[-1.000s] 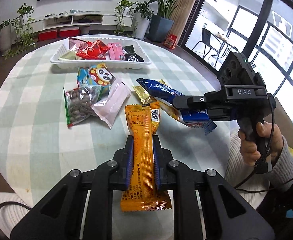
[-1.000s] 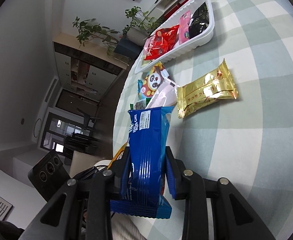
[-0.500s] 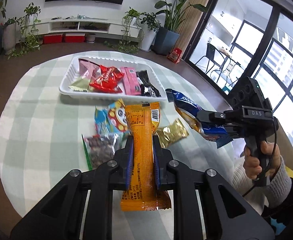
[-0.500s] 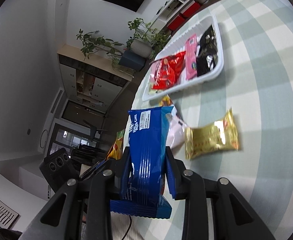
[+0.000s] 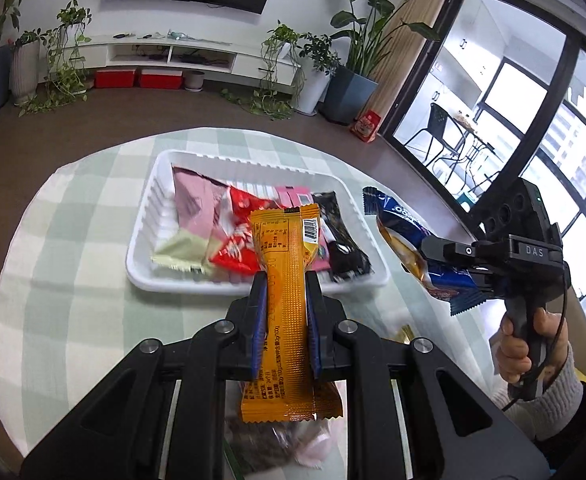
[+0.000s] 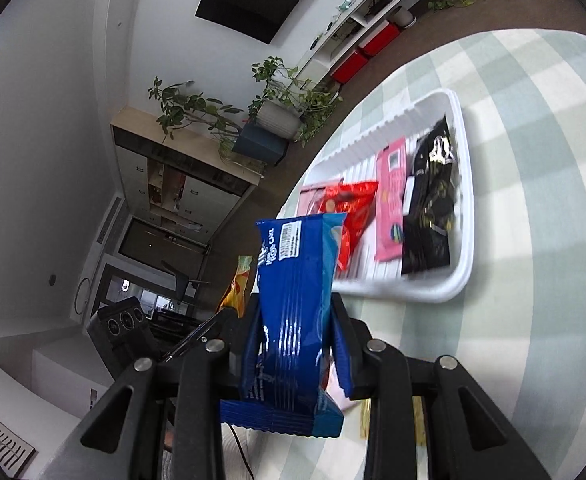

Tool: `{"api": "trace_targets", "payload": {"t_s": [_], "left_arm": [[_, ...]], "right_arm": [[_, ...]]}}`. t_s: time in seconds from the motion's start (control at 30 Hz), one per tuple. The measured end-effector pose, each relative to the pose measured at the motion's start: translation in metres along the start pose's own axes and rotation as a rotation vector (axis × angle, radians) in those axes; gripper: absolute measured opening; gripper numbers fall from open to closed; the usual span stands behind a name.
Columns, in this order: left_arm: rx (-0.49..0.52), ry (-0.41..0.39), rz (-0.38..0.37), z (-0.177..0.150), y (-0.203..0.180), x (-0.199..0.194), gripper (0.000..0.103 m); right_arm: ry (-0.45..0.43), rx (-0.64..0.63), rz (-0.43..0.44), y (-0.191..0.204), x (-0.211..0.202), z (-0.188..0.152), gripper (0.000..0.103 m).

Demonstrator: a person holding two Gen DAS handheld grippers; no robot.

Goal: Organize snacks
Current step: 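Carry the orange bar and blue packet over the white tray, then release both packets into the tray and open both tools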

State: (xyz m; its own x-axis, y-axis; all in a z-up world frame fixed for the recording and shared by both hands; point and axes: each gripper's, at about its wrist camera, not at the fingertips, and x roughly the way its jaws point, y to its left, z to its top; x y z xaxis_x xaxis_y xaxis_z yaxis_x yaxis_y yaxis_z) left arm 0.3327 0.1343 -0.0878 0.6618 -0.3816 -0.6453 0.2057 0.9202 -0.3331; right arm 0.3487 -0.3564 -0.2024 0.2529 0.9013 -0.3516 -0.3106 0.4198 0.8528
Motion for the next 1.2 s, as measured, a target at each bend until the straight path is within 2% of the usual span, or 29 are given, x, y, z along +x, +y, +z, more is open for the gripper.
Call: {"api": "trace_targets", "payload": {"t_s": [0.2, 0.47, 0.7, 0.8, 0.87, 0.9, 1.2], "left_arm": [[-0.007, 0.004, 0.03, 0.03, 0.023, 0.033, 0.015], [-0.002, -0.001, 0.089, 0.05, 0.046, 0.07, 0.016], [0.012, -0.006, 0.167, 0.056, 0.058, 0.086, 0.019], [0.019, -0.011, 0.177, 0.057, 0.056, 0.088, 0.028], [0.024, -0.02, 0.188, 0.057, 0.057, 0.087, 0.05], [0.025, -0.032, 0.197, 0.058, 0.057, 0.086, 0.053], [0.021, -0.07, 0.21, 0.058, 0.052, 0.067, 0.053]], "right_arm": [[-0.005, -0.012, -0.033, -0.006, 0.024, 0.035, 0.034], [0.0, -0.029, -0.085, -0.019, 0.051, 0.066, 0.034], [-0.015, -0.148, -0.212, -0.011, 0.069, 0.076, 0.036], [-0.019, -0.205, -0.258, -0.004, 0.073, 0.074, 0.042], [-0.03, -0.246, -0.28, 0.001, 0.073, 0.073, 0.047], [-0.036, -0.264, -0.288, 0.005, 0.072, 0.069, 0.05], [-0.065, -0.408, -0.326, 0.033, 0.059, 0.048, 0.052]]}}
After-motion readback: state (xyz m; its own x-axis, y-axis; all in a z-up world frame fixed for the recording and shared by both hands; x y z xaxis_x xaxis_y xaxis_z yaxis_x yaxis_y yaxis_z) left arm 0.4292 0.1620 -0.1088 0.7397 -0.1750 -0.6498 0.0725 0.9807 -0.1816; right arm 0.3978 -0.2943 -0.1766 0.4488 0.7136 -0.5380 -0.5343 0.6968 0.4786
